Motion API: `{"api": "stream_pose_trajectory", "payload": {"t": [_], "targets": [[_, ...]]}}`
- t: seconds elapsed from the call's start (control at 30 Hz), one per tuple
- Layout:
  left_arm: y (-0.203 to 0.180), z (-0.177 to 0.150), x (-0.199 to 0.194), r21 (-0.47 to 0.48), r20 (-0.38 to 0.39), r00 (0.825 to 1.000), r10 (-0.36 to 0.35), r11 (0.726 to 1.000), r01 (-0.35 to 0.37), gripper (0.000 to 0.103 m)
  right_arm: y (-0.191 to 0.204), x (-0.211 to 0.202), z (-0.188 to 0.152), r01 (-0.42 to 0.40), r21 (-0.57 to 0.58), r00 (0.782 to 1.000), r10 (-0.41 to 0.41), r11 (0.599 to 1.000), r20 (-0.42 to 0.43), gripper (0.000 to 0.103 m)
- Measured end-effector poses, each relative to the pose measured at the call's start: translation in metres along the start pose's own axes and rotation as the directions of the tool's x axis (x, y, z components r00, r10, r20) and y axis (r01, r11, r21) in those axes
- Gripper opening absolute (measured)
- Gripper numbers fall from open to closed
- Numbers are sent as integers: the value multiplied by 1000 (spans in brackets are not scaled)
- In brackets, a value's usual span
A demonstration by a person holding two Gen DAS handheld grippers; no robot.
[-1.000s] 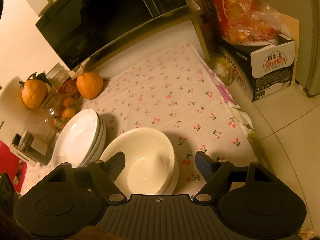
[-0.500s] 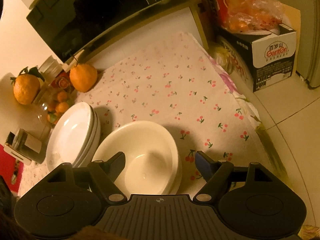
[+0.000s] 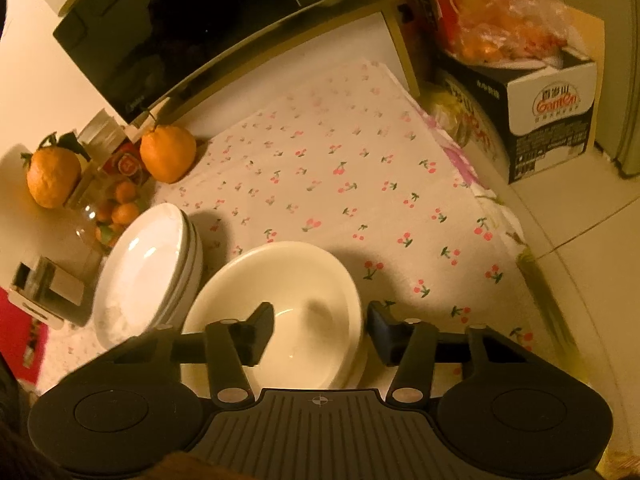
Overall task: Organize plates and bowls
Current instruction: 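Close both grippers on the rim of the stacked bowls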
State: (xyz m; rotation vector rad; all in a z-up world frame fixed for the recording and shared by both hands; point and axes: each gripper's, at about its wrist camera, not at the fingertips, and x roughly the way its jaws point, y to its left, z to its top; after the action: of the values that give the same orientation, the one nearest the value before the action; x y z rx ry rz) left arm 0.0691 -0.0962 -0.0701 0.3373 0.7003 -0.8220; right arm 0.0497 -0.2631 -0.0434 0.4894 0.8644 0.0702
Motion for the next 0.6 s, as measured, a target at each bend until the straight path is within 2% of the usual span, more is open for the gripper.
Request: {"api": "stream_pose_trajectory", "payload": {"t": [0.4, 0.6], "targets": [[2, 5, -9, 10, 28, 1000, 9, 1000, -10, 79, 7, -8, 5, 10, -18, 999, -9, 1000, 42, 42], [3, 12, -22, 26, 53, 998, 29, 999, -30, 79, 11, -20, 12, -35, 9, 997, 34, 999, 74, 42]]}}
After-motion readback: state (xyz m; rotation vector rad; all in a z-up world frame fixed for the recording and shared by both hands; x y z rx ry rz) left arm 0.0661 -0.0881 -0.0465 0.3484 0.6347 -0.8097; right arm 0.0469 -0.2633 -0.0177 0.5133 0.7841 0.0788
